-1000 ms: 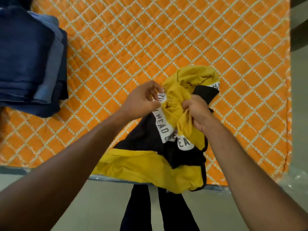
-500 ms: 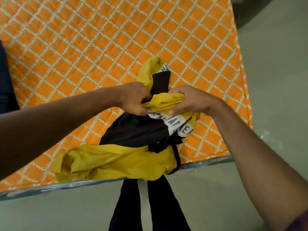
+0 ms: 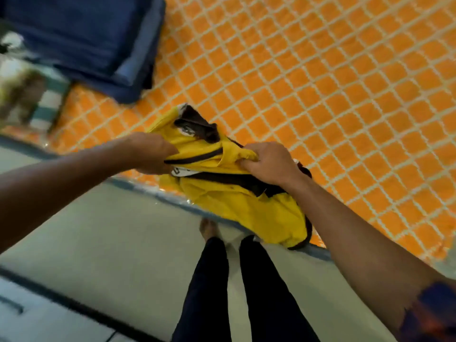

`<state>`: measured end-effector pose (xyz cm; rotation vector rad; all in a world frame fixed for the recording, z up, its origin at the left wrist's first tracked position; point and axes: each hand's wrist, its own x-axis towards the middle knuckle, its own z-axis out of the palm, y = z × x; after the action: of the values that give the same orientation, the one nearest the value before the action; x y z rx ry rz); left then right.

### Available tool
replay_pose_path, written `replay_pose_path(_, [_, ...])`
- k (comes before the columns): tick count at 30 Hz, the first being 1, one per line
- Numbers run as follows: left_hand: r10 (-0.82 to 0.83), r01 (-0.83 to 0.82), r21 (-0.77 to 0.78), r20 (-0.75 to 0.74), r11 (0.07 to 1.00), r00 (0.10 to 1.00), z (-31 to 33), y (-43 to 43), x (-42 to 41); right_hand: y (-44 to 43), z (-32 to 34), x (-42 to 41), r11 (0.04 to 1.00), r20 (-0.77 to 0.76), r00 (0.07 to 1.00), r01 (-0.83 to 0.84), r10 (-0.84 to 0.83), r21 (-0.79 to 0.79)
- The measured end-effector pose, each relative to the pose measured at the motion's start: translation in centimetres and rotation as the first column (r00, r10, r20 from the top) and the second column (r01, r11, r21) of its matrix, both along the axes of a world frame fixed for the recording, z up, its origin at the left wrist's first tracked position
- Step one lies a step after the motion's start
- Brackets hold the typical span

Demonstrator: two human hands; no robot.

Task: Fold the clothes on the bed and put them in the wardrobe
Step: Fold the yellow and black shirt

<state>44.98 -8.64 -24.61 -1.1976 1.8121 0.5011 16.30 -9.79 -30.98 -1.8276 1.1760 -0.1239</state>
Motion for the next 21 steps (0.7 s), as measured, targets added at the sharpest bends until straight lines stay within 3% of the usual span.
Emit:
replay_pose_path(2, [0.122,-0.126,0.036,0.103,0.991,0.987,0.3,6.7,4.4,2.2,0.4,4.8,0.956,-0.090,0.952,-0.287,0.291,0.057])
replay_pose_path(4, [0.256,-0.266,0.063,0.137,0.962,0.957,0.1,12.7,6.8,4.7,0.2,7.9,0.855,-0.179,0.839,-0.518,0.514,0.023])
replay_pose_path(9, [0.543,-0.574,0.114,0.221,0.811,0.810,1.3,30.1,9.6,14.8,0.0,16.1,0.591,-0.302,0.577,-0.805,0.759,-0.054])
replay_pose_path(11, [0.614,-0.632,0.059,0.182,0.773,0.768,1.1,33.2,9.8,16.1,0.0,16.4,0.627,-0.319,0.607,-0.777,0.728,-0.047])
replay_pose_path(13, [0.737,-0.738,-0.015,0.073,0.674,0.672,2.2,38.3,10.5,18.7,-0.3,16.8,0.663,-0.302,0.647,-0.746,0.700,-0.059])
replay_pose_path(15, [0.894,-0.910,-0.069,-0.171,0.408,0.413,3.3,43.8,10.5,21.0,-0.1,15.9,0.783,-0.226,0.775,-0.618,0.591,-0.074])
replay_pose_path(16, [0.910,-0.962,-0.097,-0.314,0.254,0.271,3.6,45.9,10.2,21.7,0.0,15.0,0.844,-0.177,0.841,-0.530,0.511,-0.085])
replay_pose_path(17, [0.877,-0.982,-0.123,-0.443,0.145,0.185,3.7,47.7,10.1,22.1,0.0,13.9,0.883,-0.148,0.885,-0.457,0.441,-0.104])
replay_pose_path(21, [0.752,-0.978,-0.206,-0.650,-0.034,0.111,4.8,51.1,8.5,23.5,1.8,10.1,0.914,-0.079,0.915,-0.401,0.397,-0.060])
